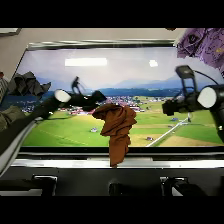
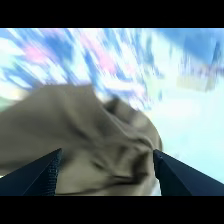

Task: Fold the clothes and pants, and hang the long-sleeved shirts on hangers.

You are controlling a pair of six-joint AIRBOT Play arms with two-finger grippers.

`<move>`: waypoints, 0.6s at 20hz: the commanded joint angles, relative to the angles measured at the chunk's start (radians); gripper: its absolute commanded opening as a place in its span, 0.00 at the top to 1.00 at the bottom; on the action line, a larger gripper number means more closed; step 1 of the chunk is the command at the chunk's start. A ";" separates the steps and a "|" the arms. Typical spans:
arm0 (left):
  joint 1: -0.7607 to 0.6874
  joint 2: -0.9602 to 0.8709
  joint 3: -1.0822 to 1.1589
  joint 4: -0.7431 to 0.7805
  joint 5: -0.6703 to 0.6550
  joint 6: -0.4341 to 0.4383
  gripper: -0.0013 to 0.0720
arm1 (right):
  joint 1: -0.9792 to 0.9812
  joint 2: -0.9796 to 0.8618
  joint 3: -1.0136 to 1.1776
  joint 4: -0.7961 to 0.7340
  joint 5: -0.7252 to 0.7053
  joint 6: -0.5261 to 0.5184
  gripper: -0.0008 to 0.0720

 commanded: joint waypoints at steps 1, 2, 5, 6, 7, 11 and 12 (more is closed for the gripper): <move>0.192 0.053 0.000 -0.005 -0.177 0.125 0.09 | -0.191 -0.010 -0.241 0.526 -0.018 -0.074 0.37; 0.227 0.051 0.000 -0.004 -0.208 0.132 0.09 | -0.185 -0.011 -0.344 0.659 -0.049 -0.133 0.37; 0.281 0.048 0.000 0.003 -0.237 0.133 0.09 | -0.089 -0.014 -0.571 0.821 -0.190 -0.202 0.35; 0.287 0.048 0.000 0.003 -0.236 0.133 0.09 | -0.046 -0.016 -0.616 0.834 -0.230 -0.202 0.32; 0.290 0.048 0.000 0.007 -0.235 0.133 0.09 | 0.002 -0.026 -0.650 0.848 -0.253 -0.202 0.32; 0.290 0.048 0.000 0.067 -0.236 0.133 0.09 | 0.188 -0.087 -0.668 0.910 -0.322 -0.202 0.32; 0.290 0.048 0.000 0.081 -0.236 0.132 0.09 | 0.227 -0.106 -0.668 0.936 -0.346 -0.202 0.32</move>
